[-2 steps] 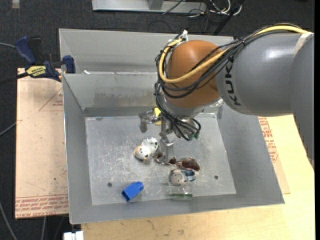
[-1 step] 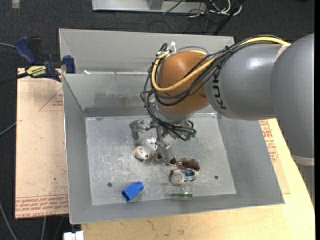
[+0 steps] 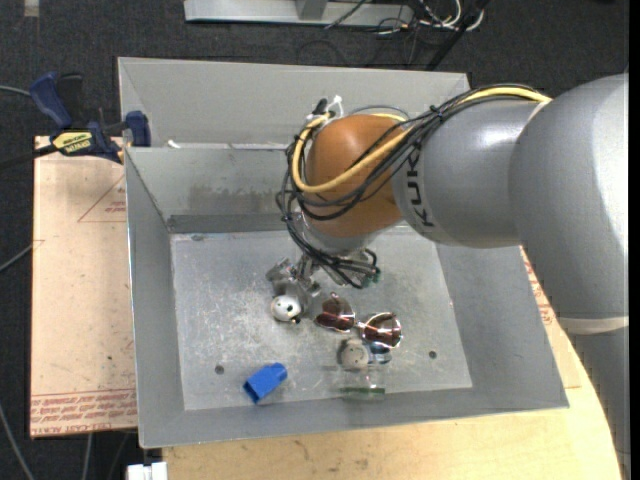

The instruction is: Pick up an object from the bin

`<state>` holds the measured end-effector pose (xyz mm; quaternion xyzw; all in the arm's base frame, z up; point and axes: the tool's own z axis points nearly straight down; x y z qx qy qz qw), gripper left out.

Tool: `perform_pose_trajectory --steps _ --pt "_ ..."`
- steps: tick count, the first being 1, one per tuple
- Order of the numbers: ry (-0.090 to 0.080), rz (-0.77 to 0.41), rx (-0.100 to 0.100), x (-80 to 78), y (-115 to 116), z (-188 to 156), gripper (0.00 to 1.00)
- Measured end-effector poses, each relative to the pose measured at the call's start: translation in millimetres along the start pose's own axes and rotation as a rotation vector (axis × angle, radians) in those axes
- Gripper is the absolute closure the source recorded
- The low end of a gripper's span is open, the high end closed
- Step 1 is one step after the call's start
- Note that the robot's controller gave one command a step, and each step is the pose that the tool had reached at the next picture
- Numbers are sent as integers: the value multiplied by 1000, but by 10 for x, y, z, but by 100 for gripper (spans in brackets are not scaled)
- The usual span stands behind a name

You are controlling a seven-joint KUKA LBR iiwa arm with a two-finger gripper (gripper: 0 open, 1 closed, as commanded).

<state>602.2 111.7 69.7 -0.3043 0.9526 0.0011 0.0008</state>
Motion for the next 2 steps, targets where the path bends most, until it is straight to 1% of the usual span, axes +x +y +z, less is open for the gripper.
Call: perform_pose_trajectory --steps 2 --pt "1 1 0 2 2 -13 100"
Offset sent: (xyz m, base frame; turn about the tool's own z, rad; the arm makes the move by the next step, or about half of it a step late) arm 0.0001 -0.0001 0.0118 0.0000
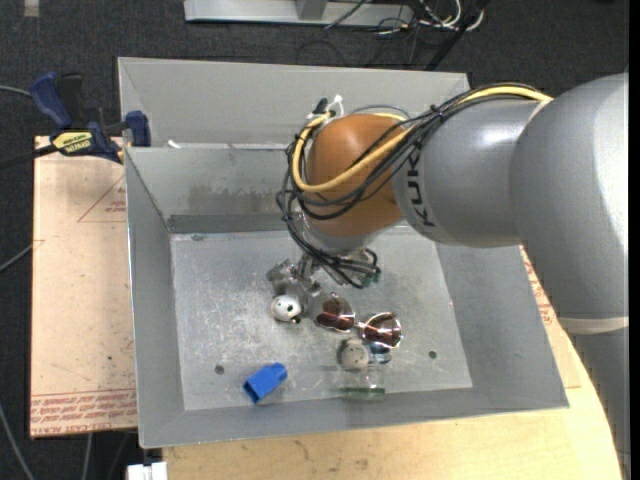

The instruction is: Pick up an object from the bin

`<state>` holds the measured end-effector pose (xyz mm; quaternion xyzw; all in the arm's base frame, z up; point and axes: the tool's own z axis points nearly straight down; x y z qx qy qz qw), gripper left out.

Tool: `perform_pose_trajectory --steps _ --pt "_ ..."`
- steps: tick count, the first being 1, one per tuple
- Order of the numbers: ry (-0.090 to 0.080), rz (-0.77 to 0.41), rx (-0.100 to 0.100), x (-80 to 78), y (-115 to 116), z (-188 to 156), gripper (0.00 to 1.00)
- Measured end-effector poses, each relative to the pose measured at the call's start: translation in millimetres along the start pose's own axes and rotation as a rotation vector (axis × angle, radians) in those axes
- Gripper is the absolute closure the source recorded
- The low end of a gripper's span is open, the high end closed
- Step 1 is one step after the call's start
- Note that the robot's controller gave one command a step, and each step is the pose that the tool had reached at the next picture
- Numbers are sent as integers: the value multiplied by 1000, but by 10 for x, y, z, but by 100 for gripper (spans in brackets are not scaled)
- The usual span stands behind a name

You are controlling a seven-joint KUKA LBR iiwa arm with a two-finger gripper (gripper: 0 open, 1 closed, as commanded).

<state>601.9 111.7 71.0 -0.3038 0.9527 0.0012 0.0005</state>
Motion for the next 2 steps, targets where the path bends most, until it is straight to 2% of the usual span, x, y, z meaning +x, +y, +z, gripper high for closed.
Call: perform_pose_trajectory --steps 2 --pt "4 0 -2 11 8 -110 100"
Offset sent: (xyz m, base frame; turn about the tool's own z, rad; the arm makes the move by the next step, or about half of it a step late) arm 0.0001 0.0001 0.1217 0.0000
